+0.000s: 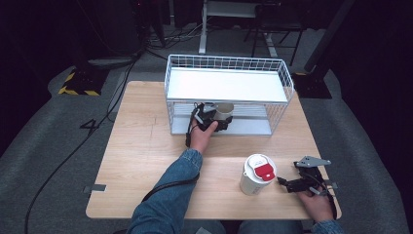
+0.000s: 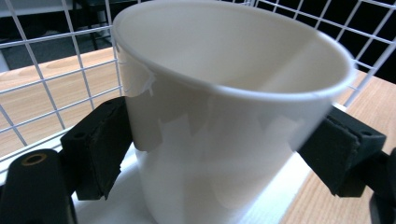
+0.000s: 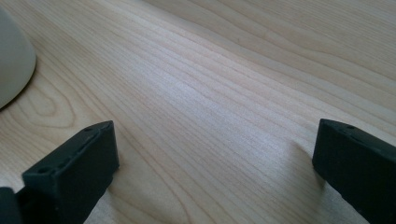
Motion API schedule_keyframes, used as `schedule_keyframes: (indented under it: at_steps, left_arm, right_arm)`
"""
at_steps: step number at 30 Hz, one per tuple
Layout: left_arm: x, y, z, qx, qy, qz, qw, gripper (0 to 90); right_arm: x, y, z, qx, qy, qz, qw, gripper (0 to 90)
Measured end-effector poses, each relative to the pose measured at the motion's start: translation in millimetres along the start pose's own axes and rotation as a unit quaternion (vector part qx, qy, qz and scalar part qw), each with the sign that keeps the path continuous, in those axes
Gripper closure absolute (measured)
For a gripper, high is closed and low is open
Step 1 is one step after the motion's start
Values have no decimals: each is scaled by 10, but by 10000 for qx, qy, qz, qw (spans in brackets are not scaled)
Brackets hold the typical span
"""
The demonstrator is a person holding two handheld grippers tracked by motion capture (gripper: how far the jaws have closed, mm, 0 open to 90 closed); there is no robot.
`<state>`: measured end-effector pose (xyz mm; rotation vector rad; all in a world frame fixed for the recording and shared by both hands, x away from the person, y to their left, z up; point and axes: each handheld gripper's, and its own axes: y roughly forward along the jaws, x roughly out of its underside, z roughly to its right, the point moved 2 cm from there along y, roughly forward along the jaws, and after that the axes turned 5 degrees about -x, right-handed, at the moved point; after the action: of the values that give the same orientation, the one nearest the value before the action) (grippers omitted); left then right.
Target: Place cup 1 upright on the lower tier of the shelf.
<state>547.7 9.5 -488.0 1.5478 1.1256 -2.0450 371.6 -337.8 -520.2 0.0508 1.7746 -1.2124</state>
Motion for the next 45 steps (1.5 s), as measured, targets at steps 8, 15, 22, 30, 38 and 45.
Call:
schedule_keyframes:
  at_steps: [8,15,22,30,38,45]
  left_arm:
    - [37,-138,21,-31,-42,98,9999,154]
    - [44,-248,35,14,-45,122,9999,154]
    - [28,-415,17,-2,109,87,9999,154]
    - [42,-665,26,180,193,29,9996,154]
    - [69,-984,25,237,227,-1,9995,154]
    - [89,-1284,0,223,299,17,9993,154]
  right_arm:
    - [0,0,0,0,1,-1,10000,5]
    - [0,0,0,0,-1,0,10000,5]
    - [0,0,0,0,-1,-1,10000,4]
    - [0,0,0,0,-1,-1,10000,4]
    - [-1,1,-1,0,14,6,10000,4]
    - [-1,0,-1,0,13,4,10000,5]
